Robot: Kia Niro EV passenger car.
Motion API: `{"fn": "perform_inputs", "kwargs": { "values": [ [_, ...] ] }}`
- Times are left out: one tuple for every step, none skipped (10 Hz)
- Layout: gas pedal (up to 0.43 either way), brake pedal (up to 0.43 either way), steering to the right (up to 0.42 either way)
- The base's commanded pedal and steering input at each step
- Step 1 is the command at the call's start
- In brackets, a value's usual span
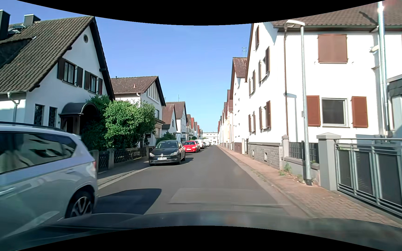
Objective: Follow the waypoints while adhering to traffic rules and regulations
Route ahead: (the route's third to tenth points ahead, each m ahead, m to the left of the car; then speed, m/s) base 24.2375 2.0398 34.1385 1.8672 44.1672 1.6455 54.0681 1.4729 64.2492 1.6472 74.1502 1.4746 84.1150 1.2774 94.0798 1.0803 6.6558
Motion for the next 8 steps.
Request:
{"fn": "perform_inputs", "kwargs": {
  "values": [
    [0.240, 0.000, -0.005],
    [0.240, 0.000, -0.006],
    [0.240, 0.000, -0.006],
    [0.240, 0.000, -0.006],
    [0.240, 0.000, -0.005],
    [0.240, 0.000, -0.005],
    [0.228, 0.000, -0.005],
    [0.228, 0.000, -0.005]
  ]
}}
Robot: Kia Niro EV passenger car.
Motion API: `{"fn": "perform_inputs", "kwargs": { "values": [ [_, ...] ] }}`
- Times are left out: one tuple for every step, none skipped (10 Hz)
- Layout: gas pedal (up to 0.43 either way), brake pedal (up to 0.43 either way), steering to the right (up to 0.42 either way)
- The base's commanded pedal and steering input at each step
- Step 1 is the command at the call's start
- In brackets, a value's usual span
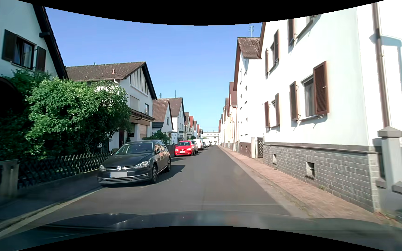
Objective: Follow the waypoints while adhering to traffic rules and regulations
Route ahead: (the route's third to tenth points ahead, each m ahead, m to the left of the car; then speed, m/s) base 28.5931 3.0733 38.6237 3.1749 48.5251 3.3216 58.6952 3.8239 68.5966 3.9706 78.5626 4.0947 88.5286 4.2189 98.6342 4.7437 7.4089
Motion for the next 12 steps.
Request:
{"fn": "perform_inputs", "kwargs": {
  "values": [
    [0.228, 0.000, -0.005],
    [0.228, 0.000, -0.004],
    [0.228, 0.000, -0.003],
    [0.228, 0.000, -0.003],
    [0.220, 0.000, -0.003],
    [0.220, 0.000, -0.003],
    [0.209, 0.000, -0.003],
    [0.177, 0.000, -0.003],
    [0.169, 0.000, -0.003],
    [0.157, 0.000, -0.003],
    [0.150, 0.000, -0.001],
    [0.150, 0.000, -0.001]
  ]
}}
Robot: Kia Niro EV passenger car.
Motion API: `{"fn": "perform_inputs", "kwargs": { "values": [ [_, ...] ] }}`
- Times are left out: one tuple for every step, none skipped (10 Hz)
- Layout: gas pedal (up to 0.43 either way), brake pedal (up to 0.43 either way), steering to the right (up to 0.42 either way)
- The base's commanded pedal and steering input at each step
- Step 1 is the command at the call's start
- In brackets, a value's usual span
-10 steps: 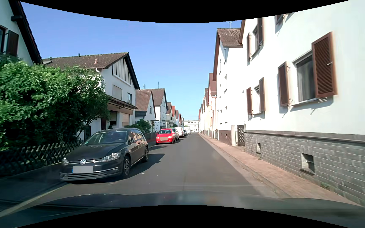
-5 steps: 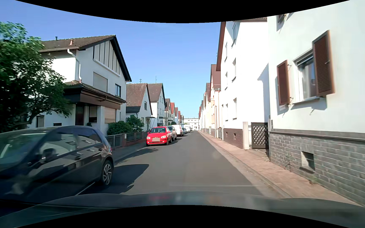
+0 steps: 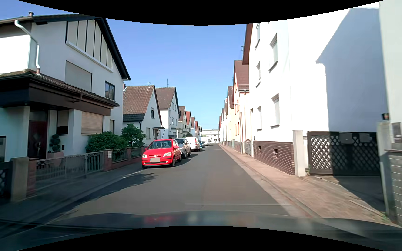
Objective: Follow the waypoints while adhering to traffic rules and regulations
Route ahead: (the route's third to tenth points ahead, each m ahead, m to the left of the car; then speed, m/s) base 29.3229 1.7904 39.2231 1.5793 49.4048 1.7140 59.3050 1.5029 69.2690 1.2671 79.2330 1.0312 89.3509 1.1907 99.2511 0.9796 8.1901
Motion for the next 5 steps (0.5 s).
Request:
{"fn": "perform_inputs", "kwargs": {
  "values": [
    [0.130, 0.000, -0.001],
    [0.087, 0.000, -0.001],
    [0.079, 0.000, -0.001],
    [0.079, 0.000, -0.001],
    [0.067, 0.000, -0.001]
  ]
}}
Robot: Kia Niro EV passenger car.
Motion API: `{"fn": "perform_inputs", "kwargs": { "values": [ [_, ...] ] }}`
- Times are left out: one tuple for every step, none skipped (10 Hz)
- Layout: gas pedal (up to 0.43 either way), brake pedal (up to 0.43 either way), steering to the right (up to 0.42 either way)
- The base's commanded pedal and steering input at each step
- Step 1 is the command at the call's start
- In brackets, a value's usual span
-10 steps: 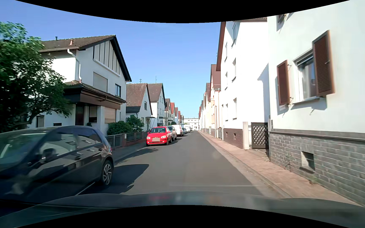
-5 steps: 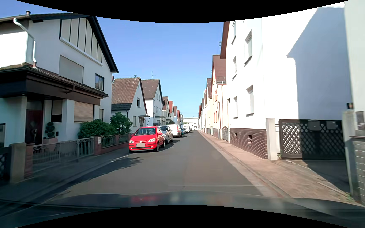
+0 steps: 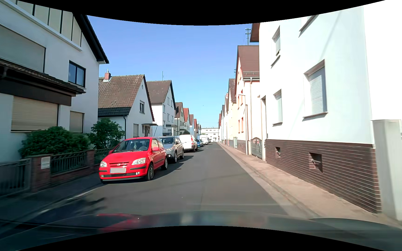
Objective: Follow the waypoints while adhering to traffic rules and regulations
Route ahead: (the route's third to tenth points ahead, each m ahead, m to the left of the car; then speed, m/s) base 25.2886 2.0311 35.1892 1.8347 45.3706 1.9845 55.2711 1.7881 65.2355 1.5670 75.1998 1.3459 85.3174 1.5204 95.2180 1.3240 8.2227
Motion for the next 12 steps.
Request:
{"fn": "perform_inputs", "kwargs": {
  "values": [
    [0.047, 0.000, -0.001],
    [0.047, 0.000, -0.002],
    [0.039, 0.000, -0.002],
    [0.039, 0.000, -0.002],
    [0.028, 0.000, -0.002],
    [0.028, 0.000, -0.002],
    [0.028, 0.000, -0.004],
    [0.028, 0.000, -0.006],
    [0.028, 0.000, -0.008],
    [0.028, 0.000, -0.007],
    [0.028, 0.000, -0.006],
    [0.028, 0.000, -0.006]
  ]
}}
